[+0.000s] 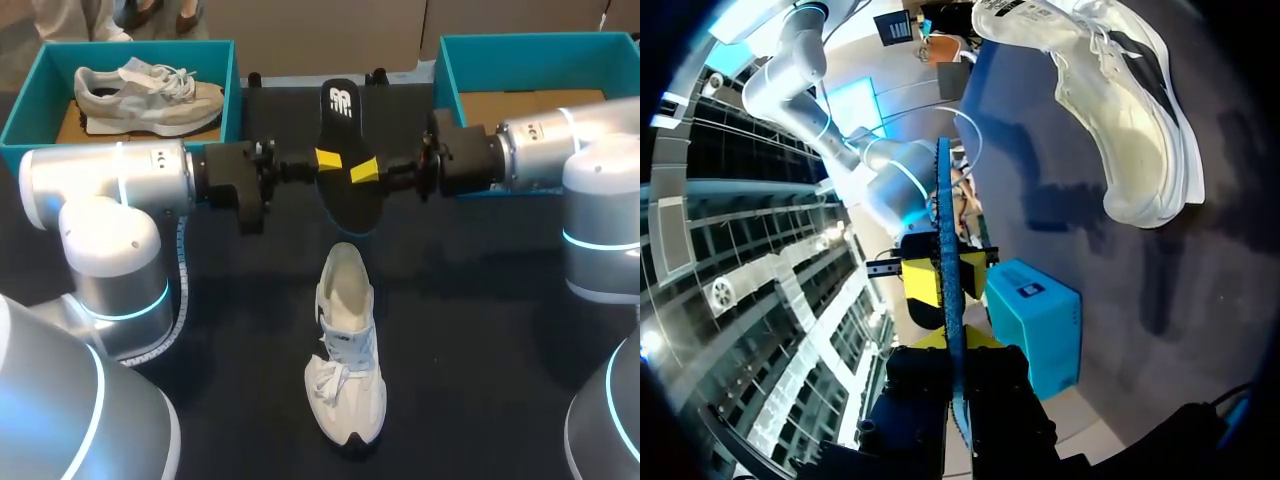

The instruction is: Take the shoe out of the shoebox, open the shoe tongue, remove and reinsert the insole, then place the shoe into the shoebox

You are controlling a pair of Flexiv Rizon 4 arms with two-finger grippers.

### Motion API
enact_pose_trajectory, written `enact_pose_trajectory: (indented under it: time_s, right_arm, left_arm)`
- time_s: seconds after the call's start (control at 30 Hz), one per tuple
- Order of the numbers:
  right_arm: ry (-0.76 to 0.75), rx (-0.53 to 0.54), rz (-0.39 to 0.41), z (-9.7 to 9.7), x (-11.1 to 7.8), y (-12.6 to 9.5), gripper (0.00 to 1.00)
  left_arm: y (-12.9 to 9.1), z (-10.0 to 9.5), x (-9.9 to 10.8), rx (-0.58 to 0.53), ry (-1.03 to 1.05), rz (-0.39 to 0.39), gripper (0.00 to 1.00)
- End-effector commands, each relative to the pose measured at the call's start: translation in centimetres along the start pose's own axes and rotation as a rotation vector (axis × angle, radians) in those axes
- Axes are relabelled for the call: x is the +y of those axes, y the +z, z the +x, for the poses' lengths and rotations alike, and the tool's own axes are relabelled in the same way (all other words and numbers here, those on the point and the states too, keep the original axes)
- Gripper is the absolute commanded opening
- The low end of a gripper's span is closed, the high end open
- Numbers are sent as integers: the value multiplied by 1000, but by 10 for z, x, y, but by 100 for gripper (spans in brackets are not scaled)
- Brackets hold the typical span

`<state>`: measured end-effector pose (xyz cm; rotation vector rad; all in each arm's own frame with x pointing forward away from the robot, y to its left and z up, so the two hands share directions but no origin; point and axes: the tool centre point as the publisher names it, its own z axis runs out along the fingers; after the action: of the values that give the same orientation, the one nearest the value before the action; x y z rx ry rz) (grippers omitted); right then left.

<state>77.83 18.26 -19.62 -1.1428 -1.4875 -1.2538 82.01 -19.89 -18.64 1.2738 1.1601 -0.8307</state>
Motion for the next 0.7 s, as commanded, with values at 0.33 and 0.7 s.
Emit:
enact_pose_trajectory:
  time_s: [0.33, 0.7]
  right_arm:
    - [0, -2, 6, 0, -1, -2, 0]
    - [-39, 4, -13, -2, -8, -9, 0]
  left_arm:
    - [4, 1, 1, 14, 8, 6, 0]
    - [-26, 5, -9, 49, -95, 65, 100]
